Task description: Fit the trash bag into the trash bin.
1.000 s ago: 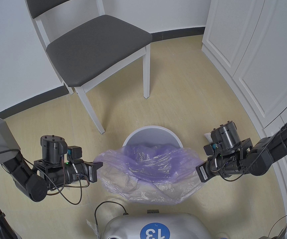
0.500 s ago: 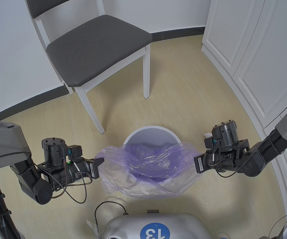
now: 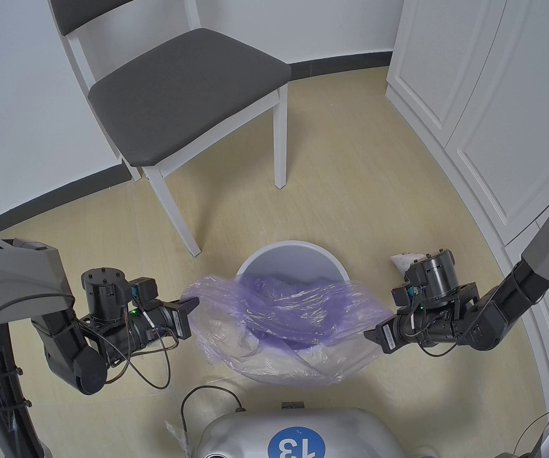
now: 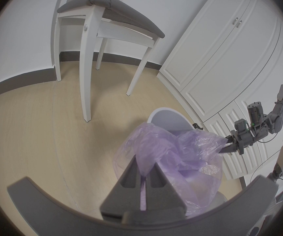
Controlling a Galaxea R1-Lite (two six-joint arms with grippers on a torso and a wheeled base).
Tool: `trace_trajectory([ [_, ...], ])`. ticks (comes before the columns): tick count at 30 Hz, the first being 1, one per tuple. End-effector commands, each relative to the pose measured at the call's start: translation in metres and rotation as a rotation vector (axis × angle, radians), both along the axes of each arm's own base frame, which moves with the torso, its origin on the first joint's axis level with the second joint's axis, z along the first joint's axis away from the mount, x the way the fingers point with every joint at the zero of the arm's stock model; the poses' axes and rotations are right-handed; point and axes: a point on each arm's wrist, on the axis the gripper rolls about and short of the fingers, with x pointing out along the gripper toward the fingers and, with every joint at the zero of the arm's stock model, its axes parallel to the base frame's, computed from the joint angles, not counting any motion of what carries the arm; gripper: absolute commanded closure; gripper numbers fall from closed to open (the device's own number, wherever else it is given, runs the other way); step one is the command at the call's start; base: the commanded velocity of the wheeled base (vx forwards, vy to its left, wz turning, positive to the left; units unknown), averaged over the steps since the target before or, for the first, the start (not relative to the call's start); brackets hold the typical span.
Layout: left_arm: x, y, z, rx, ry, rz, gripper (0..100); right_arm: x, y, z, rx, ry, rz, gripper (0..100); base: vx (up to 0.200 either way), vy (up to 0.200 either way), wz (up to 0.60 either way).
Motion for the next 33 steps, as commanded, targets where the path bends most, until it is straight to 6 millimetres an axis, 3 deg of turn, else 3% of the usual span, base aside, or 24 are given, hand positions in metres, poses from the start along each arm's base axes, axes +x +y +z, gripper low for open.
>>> trace_trajectory([
  [1, -0.001, 0.001, -0.003, 0.002, 0.009, 0.003, 100, -0.022, -0.010, 0.018, 0.011, -0.022, 0.065, 0, 0.000, 0.000, 0.00],
  [11, -0.006, 0.000, -0.003, -0.003, -0.007, -0.004, 100, -0.060, -0.022, 0.067, 0.030, -0.135, 0.128, 0, 0.000, 0.000, 0.00],
  [16, -0.007, 0.000, -0.003, -0.002, -0.014, -0.007, 100, -0.078, -0.030, 0.100, 0.068, -0.215, 0.129, 0, 0.000, 0.000, 0.00],
  [25, -0.011, -0.002, -0.002, -0.004, -0.020, -0.017, 100, -0.068, -0.026, 0.125, 0.111, -0.279, 0.105, 0, 0.000, 0.000, 0.00],
  [30, -0.018, -0.005, 0.001, -0.014, -0.061, -0.035, 100, -0.057, -0.002, 0.154, 0.142, -0.336, 0.154, 0, 0.000, 0.000, 0.00],
  [33, -0.020, -0.008, 0.001, -0.015, -0.066, -0.043, 100, -0.043, 0.017, 0.154, 0.138, -0.321, 0.149, 0, 0.000, 0.000, 0.00],
])
